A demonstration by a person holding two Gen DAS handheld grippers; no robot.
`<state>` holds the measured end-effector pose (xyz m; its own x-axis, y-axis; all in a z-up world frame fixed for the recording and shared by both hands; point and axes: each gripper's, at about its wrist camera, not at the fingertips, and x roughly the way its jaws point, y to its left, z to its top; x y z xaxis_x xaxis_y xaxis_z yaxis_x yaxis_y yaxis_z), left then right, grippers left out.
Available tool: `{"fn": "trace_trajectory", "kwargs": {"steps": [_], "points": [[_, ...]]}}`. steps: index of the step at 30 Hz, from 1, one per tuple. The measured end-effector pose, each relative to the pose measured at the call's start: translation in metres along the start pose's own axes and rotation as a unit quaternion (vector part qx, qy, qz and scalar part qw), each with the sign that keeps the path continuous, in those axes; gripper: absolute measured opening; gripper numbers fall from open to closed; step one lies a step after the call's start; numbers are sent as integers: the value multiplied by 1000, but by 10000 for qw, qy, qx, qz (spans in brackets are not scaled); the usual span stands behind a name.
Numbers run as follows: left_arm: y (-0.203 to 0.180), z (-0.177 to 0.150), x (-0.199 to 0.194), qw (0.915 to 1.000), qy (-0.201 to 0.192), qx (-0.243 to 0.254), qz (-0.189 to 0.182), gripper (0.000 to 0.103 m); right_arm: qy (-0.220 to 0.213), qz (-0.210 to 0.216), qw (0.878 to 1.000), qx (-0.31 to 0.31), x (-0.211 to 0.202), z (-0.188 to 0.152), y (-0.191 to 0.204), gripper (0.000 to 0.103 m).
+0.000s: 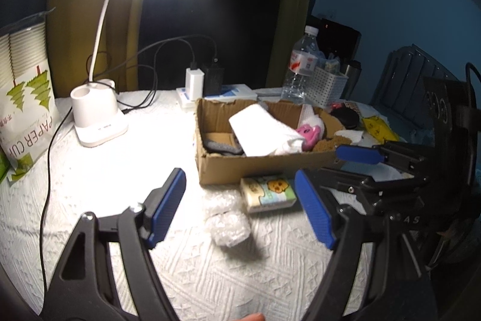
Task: Organize soft objects
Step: 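Grasp the duck tissue pack with the right gripper while the left grasps the bubble wrap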
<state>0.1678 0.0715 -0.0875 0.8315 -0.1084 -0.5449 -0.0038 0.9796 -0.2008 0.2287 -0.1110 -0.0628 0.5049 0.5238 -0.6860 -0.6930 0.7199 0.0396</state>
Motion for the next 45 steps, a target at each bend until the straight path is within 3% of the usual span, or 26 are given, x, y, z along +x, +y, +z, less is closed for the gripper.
{"fn": "trace_trajectory", "kwargs": {"steps": [6, 11, 14, 18, 31, 38, 45], "points": [[15, -11, 5, 9998, 148, -114, 63, 76, 143, 74, 9998, 101, 15, -8, 8, 68], [31, -19, 13, 9990, 300, -276, 174, 77, 283, 151, 9994, 99, 32, -10, 17, 68], [37, -21, 19, 9984, 389, -340, 213, 87, 365, 186, 9991, 128, 44, -9, 20, 69], [43, -23, 24, 9980, 452, -395, 201, 89, 511, 266, 9981, 238, 63, -9, 19, 81], [39, -30, 46, 9962, 789, -262, 265, 89, 840, 325, 9948, 466, 102, -11, 11, 81], [23, -28, 57, 9950, 930, -71, 361, 89, 825, 523, 9935, 579, 93, -13, 2, 79], [3, -30, 71, 9930, 1101, 123, 406, 89, 643, 444, 9950, 618, 62, -24, -9, 79]]}}
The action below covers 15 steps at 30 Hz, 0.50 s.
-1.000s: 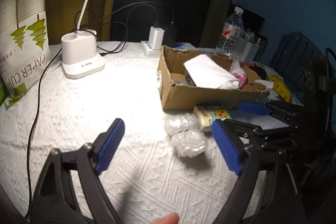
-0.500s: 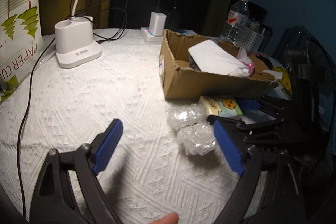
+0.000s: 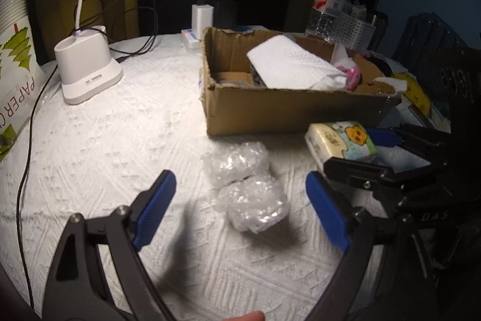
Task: Organize soft objects
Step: 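Grasp the duck tissue pack with the right gripper while the left grasps the bubble wrap, then carry the tissue pack and bubble wrap over the box and release both inside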
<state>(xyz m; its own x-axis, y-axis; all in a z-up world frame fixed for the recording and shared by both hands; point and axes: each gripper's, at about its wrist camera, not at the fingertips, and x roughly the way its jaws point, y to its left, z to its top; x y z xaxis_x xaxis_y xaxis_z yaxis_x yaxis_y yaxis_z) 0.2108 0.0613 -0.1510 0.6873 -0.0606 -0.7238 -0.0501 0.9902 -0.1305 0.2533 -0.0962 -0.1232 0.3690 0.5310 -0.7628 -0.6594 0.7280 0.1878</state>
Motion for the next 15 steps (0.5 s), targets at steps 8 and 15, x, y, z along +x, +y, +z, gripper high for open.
{"fn": "trace_trajectory", "kwargs": {"steps": [8, 15], "points": [[-7, -5, 18, 9996, 269, 96, 54, 52, -184, -230, 9993, 212, -34, -18, -18, 79], [-14, -2, 6, 9998, 137, 171, -37, 43, -372, -326, 9982, 325, -59, -24, -29, 79]]}}
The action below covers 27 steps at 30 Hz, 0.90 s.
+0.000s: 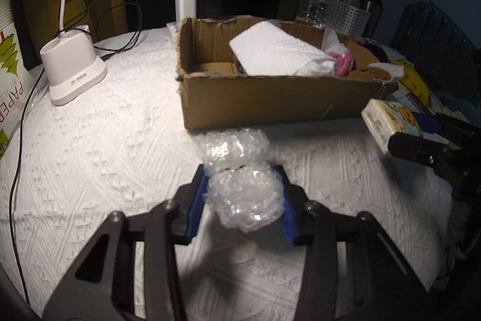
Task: Organize soft objects
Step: 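Carry the tissue pack and bubble wrap over the box and release both inside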
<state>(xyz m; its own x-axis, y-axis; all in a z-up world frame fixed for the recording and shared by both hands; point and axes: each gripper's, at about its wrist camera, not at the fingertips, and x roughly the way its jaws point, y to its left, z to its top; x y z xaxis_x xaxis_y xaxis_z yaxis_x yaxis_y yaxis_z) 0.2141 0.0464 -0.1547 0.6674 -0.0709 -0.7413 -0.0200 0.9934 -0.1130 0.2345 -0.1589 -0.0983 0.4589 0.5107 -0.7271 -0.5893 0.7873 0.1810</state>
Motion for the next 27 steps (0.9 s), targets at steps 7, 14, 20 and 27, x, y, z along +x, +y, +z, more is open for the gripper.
{"fn": "trace_trajectory", "kwargs": {"steps": [7, 14, 20, 27], "points": [[-11, 13, -29, 9994, -319, 108, -52, 43, -249, 51, 9996, -135, -21, 8, 9, 79], [-11, 28, -53, 9978, -643, 138, -95, 43, -442, 61, 9986, -291, -37, 19, 16, 79], [-11, 47, -72, 9949, -978, 201, -117, 43, -622, -1, 9975, -345, -48, 32, 16, 79], [-11, 73, -87, 9903, -1351, 263, -169, 43, -781, -82, 9959, -439, -53, 50, 16, 79]]}}
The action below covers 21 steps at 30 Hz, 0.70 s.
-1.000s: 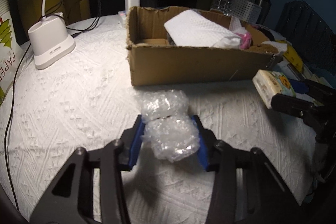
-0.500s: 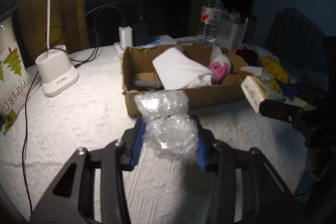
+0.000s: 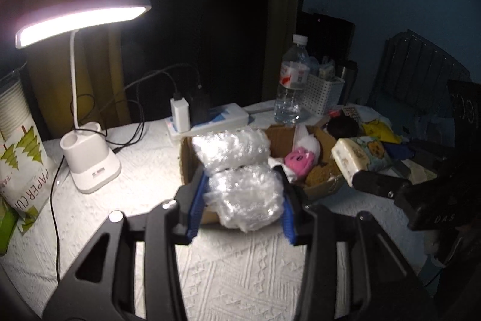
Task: Organize soft objects
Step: 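Carry the tissue pack and bubble wrap over the box and release both inside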
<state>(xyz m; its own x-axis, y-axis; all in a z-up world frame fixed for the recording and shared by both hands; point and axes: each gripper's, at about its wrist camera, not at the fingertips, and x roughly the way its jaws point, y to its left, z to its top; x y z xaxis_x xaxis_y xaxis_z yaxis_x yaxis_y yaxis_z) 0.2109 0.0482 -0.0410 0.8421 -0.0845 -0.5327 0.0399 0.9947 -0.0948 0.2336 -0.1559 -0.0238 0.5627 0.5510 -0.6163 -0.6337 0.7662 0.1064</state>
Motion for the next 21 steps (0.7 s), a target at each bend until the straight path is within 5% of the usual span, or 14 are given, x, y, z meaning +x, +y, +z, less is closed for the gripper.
{"fn": "trace_trajectory", "kwargs": {"steps": [9, 21], "points": [[9, 29, 5, 9996, -265, 6, -18, 43, -183, -98, 9998, -66, 8, 22, -7, 79], [20, 26, 40, 9994, -340, -35, -13, 44, -224, -62, 9997, -64, 46, 44, -24, 79]]}}
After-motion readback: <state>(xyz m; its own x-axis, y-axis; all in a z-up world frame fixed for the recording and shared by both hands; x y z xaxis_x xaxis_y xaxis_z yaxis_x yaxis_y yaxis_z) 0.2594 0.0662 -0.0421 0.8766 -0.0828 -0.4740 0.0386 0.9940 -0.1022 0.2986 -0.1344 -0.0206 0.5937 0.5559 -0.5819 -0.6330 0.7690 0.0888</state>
